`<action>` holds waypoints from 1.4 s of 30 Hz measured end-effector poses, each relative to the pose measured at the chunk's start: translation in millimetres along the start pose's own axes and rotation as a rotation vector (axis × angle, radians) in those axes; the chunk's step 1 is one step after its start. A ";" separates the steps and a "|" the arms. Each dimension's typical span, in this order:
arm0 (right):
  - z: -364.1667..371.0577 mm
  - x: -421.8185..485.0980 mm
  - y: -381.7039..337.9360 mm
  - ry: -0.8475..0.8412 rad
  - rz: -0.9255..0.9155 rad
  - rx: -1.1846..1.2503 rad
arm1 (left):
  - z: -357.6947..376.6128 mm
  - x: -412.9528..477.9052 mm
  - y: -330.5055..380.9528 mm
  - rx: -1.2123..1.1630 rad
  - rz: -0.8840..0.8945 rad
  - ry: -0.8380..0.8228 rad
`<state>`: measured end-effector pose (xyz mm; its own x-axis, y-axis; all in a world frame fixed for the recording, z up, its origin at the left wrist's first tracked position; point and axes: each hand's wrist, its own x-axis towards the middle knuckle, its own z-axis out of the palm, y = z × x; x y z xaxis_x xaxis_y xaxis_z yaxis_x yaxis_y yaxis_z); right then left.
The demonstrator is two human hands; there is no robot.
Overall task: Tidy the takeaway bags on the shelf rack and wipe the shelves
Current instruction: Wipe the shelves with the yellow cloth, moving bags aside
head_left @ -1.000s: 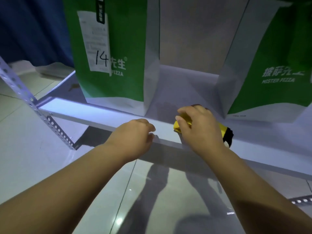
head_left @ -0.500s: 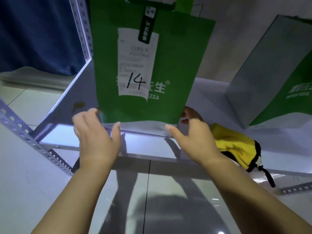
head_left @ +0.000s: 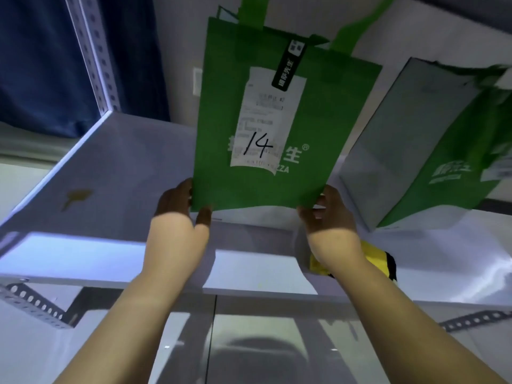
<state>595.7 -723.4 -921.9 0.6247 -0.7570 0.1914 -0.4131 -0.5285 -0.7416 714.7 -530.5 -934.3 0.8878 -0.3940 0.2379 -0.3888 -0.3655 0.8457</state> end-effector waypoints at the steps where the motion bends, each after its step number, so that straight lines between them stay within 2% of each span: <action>1: -5.0 5.4 5.2 -0.018 0.021 0.000 | 4.9 0.0 3.3 -0.008 0.014 -0.039; 5: -23.8 13.4 17.8 -0.096 0.058 0.014 | 18.7 -9.0 10.3 0.011 0.013 -0.116; 11: -48.7 5.8 36.3 -0.141 -0.026 -0.198 | 24.1 -23.8 22.7 0.175 -0.044 0.033; 14: -63.2 -13.9 49.1 -0.141 -0.140 -0.329 | 27.5 -42.5 31.5 0.290 -0.060 0.093; 18: -74.2 -33.4 68.4 -0.296 -0.228 -0.560 | 33.2 -67.1 33.6 0.532 0.003 -0.058; 20: -72.6 -39.3 76.3 -0.272 -0.308 -0.617 | 35.2 -74.8 30.0 0.632 0.065 -0.139; 25: -62.9 -46.6 74.9 -0.227 -0.366 -0.652 | 35.1 -83.0 26.1 0.717 0.109 -0.202; 31: -37.2 -72.5 46.1 -0.292 -0.426 -0.506 | 30.3 -83.2 22.4 0.658 0.079 -0.224; 35: -6.2 -90.2 18.0 -0.348 -0.505 -0.449 | 6.2 -88.1 9.3 0.661 0.145 -0.213; 42: 37.6 -92.2 -18.4 -0.410 -0.546 -0.488 | -44.6 -85.6 -18.3 0.722 0.134 -0.195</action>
<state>570.6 -629.4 -950.1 0.9726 -0.1968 0.1240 -0.1642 -0.9585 -0.2331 656.8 -452.5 -948.9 0.7881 -0.5911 0.1715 -0.6144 -0.7387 0.2772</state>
